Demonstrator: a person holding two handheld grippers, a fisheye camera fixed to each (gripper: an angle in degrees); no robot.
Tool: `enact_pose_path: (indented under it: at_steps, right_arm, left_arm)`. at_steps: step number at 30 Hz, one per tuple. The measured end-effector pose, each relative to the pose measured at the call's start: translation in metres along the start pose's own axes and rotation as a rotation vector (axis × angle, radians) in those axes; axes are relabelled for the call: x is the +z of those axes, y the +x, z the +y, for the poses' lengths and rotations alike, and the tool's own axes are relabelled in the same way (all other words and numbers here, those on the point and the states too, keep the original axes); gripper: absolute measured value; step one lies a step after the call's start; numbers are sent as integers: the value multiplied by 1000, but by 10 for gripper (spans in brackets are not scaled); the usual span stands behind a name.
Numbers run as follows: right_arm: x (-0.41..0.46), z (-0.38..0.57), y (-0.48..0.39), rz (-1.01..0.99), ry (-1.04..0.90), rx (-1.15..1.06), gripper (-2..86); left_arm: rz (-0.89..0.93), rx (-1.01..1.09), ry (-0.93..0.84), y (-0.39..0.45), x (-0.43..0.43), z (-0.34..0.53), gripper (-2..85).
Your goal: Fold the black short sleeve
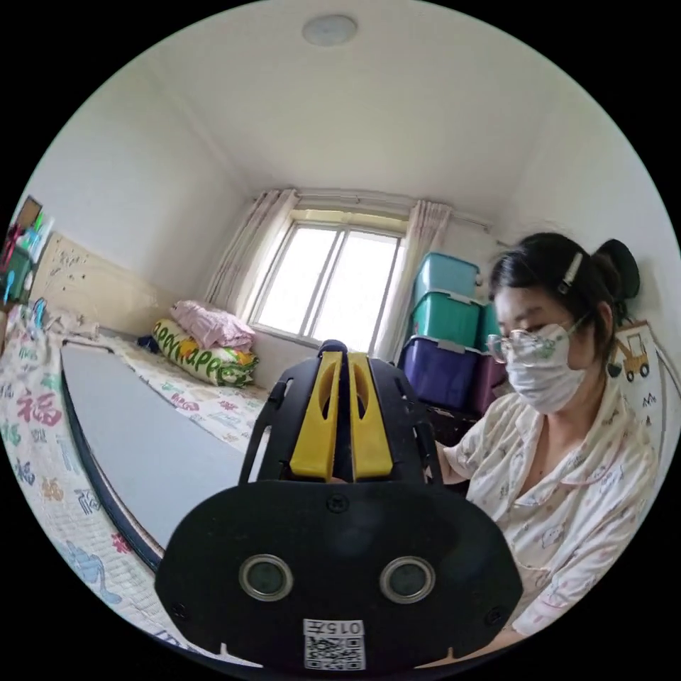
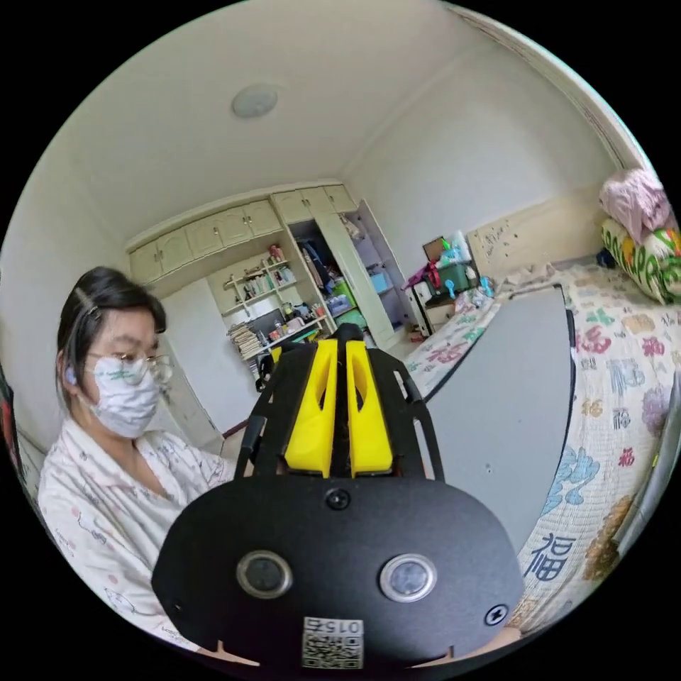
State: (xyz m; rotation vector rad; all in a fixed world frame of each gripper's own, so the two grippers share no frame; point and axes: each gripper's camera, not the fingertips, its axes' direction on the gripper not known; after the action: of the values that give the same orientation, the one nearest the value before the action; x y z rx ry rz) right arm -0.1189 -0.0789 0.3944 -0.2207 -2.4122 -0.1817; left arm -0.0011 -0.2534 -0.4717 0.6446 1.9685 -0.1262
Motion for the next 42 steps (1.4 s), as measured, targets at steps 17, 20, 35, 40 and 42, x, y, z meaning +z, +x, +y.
enact_pose_path:
  at_steps: [17,20,35,40,42]
  right_arm:
    - [235,6,291,307,-396,508,8]
    - [229,1,289,257,-377,537,8]
    - [225,-38,246,298,-377,628,30]
    - [207,-34,220,321,-322,627,76]
    - [205,-36,210,308,-339,590,110]
  left_arm:
    - [-602,-507,-668,-374,173,130,120]
    - [-582,-515,-725,-394,187,151,72]
    - [-690,-413,-694,-463,199,213,49]
    - [-688,-459,-644,-477,167,238,125]
    - [-645,-484,-657,-484,165,255,136]
